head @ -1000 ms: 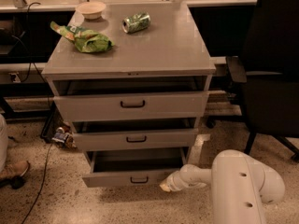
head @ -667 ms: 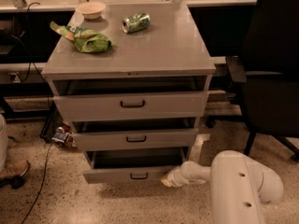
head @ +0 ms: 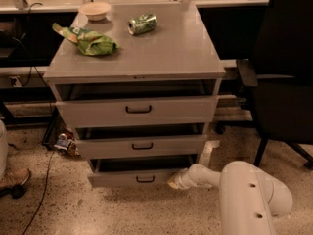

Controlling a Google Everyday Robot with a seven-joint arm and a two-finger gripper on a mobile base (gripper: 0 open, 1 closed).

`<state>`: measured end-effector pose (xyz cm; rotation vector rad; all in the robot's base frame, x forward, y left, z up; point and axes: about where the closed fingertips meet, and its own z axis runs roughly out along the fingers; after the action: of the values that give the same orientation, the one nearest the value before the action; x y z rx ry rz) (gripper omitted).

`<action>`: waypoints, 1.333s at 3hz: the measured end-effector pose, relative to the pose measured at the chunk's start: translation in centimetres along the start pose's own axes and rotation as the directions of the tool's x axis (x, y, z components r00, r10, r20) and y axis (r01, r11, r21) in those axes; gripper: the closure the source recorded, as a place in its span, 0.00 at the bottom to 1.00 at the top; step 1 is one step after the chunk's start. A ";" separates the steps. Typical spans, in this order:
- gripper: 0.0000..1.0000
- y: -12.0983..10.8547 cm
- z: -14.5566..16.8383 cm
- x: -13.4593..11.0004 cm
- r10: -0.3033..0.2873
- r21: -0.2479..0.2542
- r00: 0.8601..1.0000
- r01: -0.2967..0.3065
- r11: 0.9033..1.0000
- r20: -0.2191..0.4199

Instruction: Close bottom drawer

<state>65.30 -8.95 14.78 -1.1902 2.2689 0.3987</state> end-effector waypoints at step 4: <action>1.00 -3.0 -0.4 -0.6 -0.042 0.017 0.999 0.042 0.999 0.020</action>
Offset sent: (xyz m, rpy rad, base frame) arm 0.0940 -0.0030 0.0234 0.0229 -0.1667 0.0469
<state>67.92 -10.48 15.42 -1.2174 2.2217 0.3737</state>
